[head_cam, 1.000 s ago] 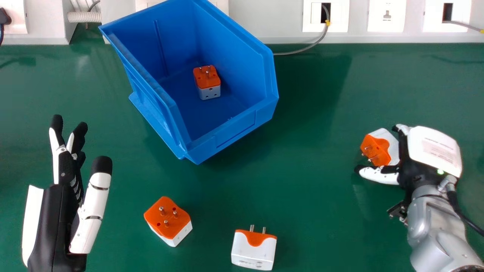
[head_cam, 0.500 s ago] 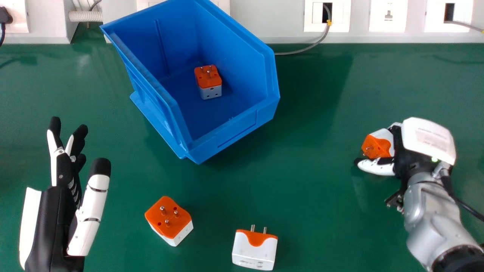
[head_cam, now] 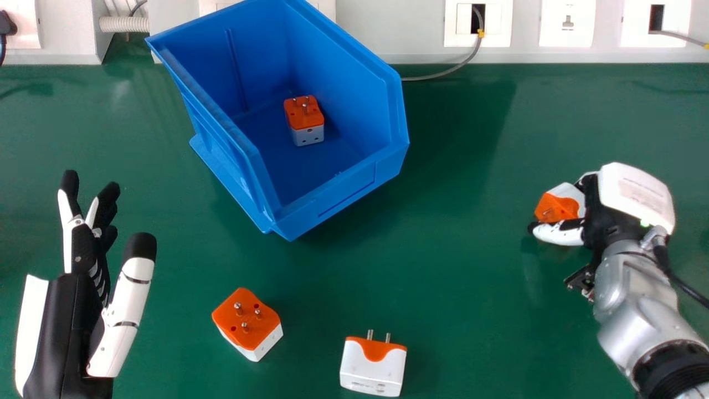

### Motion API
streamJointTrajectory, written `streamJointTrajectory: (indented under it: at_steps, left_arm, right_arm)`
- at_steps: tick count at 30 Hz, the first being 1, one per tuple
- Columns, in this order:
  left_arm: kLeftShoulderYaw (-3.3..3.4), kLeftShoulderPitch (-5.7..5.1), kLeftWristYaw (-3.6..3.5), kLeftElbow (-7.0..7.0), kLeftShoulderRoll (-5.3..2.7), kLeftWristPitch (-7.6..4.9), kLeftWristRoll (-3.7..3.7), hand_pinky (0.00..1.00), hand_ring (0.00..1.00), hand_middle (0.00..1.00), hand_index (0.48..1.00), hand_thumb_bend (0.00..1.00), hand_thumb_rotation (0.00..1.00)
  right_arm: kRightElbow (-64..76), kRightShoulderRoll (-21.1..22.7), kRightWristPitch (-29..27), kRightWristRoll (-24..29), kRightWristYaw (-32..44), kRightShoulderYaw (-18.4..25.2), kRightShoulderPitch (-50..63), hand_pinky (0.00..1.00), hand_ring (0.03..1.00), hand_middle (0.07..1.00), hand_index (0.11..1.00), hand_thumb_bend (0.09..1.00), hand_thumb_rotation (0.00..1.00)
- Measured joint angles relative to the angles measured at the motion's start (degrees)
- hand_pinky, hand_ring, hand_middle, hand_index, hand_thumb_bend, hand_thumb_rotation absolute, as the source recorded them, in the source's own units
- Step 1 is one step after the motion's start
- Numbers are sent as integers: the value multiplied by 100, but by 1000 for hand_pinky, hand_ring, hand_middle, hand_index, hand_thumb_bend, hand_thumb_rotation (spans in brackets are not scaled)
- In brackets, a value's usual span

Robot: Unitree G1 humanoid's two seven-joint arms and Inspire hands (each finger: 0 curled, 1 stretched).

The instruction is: Pick all objects and put in blue box

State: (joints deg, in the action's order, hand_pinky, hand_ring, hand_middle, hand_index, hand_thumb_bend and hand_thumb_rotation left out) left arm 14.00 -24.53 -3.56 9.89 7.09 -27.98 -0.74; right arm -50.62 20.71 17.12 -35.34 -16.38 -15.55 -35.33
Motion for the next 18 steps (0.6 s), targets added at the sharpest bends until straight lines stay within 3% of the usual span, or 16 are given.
streamJointTrajectory:
  at_steps: [2, 4, 12, 18]
  left_arm:
    - [12, -9, -4, 15, 0, 10, -37, 976, 972, 961, 955, 477, 804]
    - [30, -13, -5, 40, 1, 18, -40, 975, 971, 960, 954, 472, 805]
    - [38, -37, -9, 91, 0, 65, -35, 961, 966, 956, 947, 472, 792]
    - [35, -41, -9, 152, 1, 126, -31, 959, 966, 958, 950, 457, 784]
  right_arm:
    - [-104, 3, -144, 61, -122, 19, -1, 417, 546, 628, 528, 488, 84]
    - [-154, 4, -260, 128, -211, 24, -6, 410, 543, 627, 502, 492, 105]
    - [-96, 25, -292, 212, -268, 41, -66, 419, 547, 636, 493, 491, 114]
    - [1320, 36, -123, 269, -294, 165, 635, 373, 481, 562, 488, 487, 117]
